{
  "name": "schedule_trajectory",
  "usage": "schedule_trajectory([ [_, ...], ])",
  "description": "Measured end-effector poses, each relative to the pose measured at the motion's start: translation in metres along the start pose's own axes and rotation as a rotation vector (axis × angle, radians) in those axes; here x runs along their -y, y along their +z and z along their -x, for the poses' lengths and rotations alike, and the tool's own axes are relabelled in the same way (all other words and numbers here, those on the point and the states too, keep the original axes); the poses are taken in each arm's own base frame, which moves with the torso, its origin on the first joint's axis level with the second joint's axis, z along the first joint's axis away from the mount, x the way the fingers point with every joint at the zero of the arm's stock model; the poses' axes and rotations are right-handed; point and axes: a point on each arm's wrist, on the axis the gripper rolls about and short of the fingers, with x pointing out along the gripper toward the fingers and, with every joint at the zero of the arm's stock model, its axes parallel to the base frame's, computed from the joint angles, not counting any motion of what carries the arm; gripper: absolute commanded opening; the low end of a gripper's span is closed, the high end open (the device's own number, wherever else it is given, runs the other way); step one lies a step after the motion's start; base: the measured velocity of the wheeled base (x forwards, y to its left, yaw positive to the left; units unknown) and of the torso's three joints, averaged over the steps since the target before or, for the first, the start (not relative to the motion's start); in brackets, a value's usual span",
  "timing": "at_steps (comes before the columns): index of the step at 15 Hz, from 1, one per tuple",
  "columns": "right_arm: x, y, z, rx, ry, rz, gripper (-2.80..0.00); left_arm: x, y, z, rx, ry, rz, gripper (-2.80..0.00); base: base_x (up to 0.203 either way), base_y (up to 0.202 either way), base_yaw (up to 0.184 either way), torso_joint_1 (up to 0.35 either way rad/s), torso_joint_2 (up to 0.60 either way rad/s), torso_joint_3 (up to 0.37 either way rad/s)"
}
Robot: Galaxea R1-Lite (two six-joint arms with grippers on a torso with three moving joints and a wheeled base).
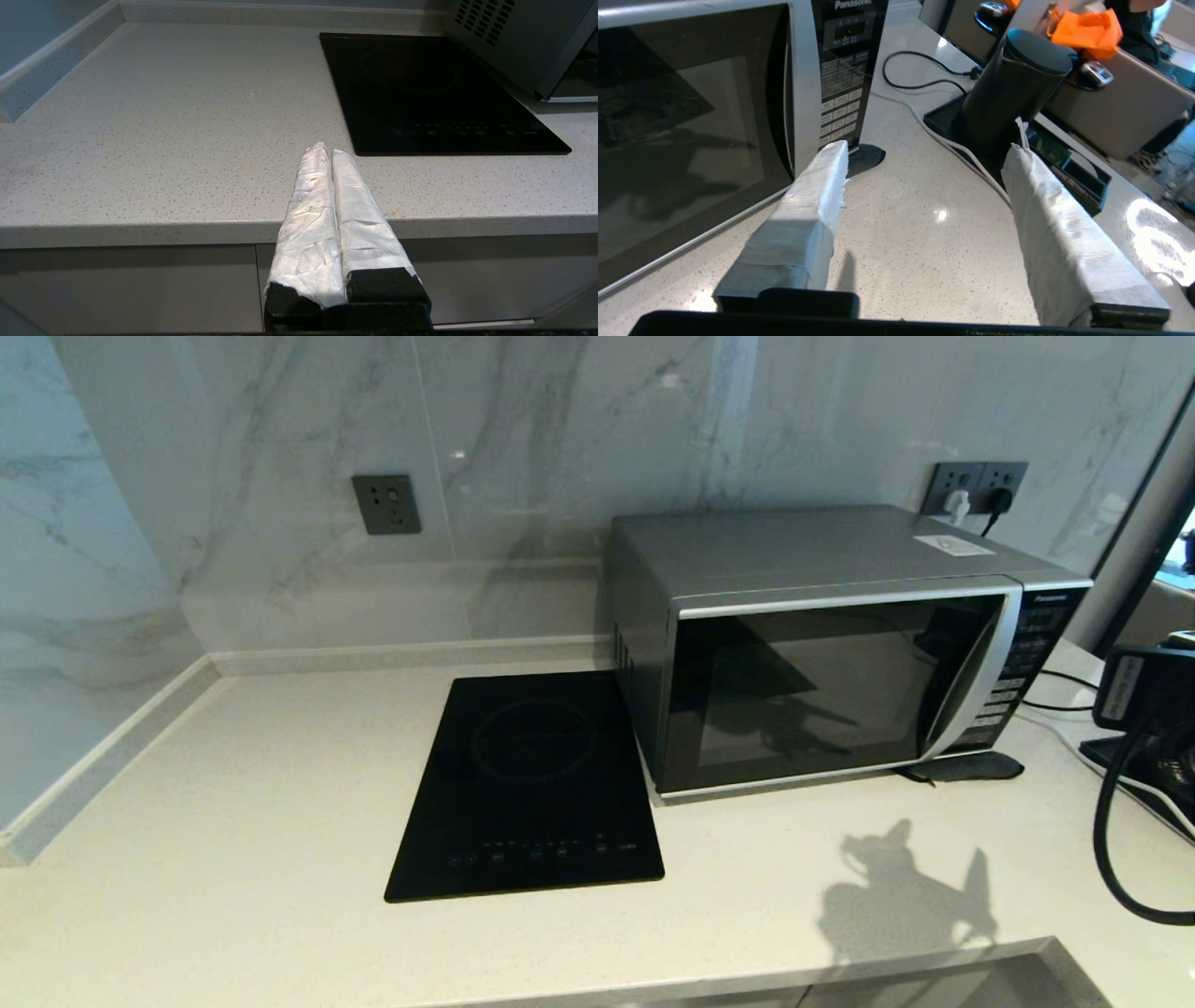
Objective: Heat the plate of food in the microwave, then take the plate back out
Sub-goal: Open the microwave oven
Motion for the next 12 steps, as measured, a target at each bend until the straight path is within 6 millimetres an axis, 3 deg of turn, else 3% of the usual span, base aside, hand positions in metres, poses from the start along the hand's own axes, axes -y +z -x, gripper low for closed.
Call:
schedule_trajectory([
  [7, -0.05, -0.037, -0.032, -0.079, -0.089, 0.056, 0.0, 0.0, 0.0, 0.0, 0.0, 0.0, 0.0, -2.8, 0.0, 0.0, 0.0, 0.0, 0.0, 0.0],
  [12, -0.071, -0.041, -0.061, -0.101, -0.135, 0.037, 0.0, 0.0, 0.0, 0.0, 0.0, 0.0, 0.0, -2.8, 0.0, 0.0, 0.0, 0.0, 0.0, 0.0],
])
